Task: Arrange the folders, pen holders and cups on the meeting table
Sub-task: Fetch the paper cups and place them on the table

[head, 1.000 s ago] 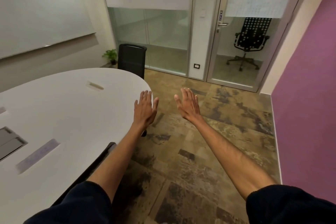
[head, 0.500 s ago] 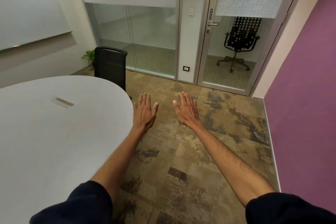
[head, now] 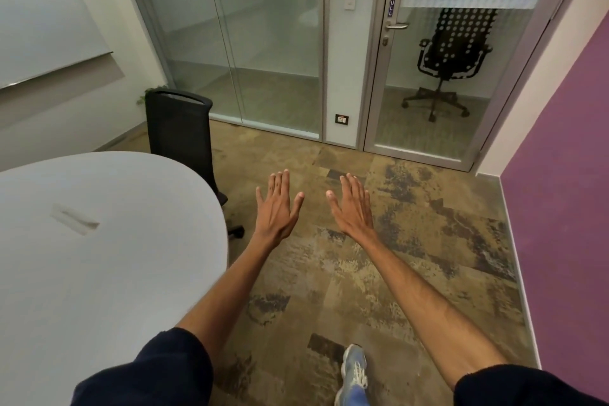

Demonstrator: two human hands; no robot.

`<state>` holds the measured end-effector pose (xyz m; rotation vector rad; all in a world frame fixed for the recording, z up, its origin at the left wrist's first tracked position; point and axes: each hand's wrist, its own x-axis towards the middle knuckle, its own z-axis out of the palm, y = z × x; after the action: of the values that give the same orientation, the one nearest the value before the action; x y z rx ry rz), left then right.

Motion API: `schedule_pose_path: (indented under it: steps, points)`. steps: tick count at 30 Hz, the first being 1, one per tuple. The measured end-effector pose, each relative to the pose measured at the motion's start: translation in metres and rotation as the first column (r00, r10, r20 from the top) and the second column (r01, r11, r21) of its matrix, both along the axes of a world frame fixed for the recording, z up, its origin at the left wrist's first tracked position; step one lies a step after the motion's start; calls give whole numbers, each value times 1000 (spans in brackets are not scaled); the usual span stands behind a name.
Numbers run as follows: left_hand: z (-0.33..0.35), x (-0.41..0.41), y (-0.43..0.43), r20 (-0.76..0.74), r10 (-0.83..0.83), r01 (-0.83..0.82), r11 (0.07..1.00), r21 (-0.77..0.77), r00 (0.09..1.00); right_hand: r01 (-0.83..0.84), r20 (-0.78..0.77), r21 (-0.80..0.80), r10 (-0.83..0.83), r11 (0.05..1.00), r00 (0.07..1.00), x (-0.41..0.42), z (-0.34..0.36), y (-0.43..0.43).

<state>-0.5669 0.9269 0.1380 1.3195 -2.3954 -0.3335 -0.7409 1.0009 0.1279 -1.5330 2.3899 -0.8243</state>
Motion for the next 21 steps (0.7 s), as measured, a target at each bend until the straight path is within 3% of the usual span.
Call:
schedule_pose_path:
  steps: [11,21]
  points:
    - [-15,-145,-169,-34,61,-60,997,45,998,-48,26,37,47,998,999,-137,-10,-188]
    - [-29,-200,-305,-19,162,-159,983,91,987,-167,42,45,165,985,985,-196,-14,-343]
